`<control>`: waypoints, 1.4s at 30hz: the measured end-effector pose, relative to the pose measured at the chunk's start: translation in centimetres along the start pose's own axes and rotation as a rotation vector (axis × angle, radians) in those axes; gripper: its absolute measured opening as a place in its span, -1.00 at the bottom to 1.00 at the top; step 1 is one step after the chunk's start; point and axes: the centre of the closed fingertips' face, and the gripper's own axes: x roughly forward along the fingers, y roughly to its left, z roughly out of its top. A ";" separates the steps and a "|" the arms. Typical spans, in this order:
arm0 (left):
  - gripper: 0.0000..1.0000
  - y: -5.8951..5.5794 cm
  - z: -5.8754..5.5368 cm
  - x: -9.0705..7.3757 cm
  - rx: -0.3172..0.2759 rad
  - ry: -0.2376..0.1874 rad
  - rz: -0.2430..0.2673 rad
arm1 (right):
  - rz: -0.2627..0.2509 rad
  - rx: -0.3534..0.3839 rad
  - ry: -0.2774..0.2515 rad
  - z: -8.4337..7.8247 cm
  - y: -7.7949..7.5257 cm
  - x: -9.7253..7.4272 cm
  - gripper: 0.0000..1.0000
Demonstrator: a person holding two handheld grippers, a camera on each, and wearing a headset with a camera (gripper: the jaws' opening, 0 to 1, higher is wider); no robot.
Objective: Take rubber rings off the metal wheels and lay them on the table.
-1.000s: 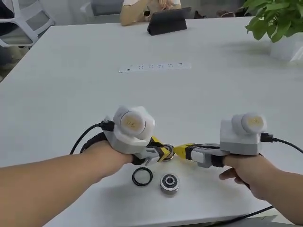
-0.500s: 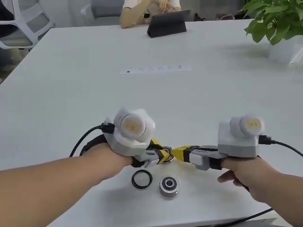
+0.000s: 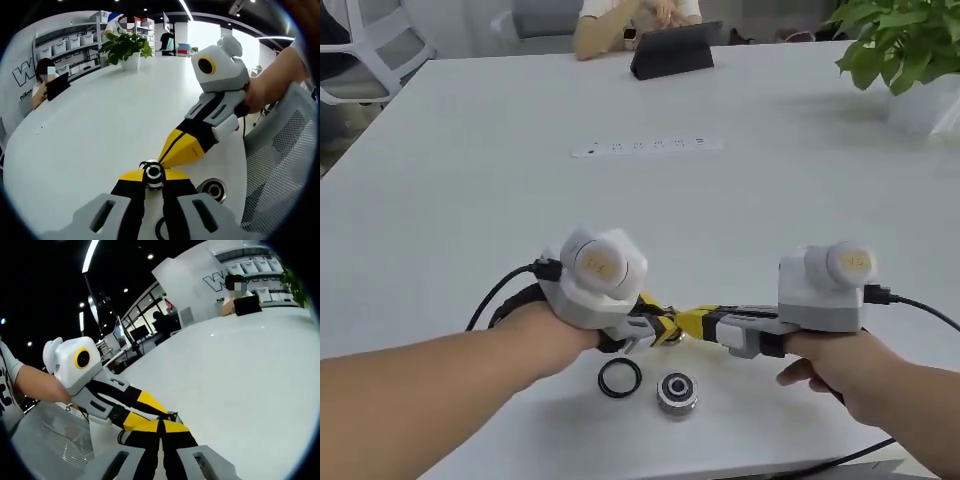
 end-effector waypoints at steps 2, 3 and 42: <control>-0.86 0.0 0.0 0.0 -0.002 -0.002 0.001 | 0.002 0.009 -0.003 0.0 0.0 -0.1 -1.00; -0.86 0.0 0.0 0.0 -0.003 -0.002 0.001 | 0.002 0.010 -0.003 0.0 0.0 -0.1 -1.00; -0.85 0.0 0.0 -0.1 0.017 -0.006 -0.002 | -0.006 -0.039 0.002 -0.3 -0.1 -0.8 -1.00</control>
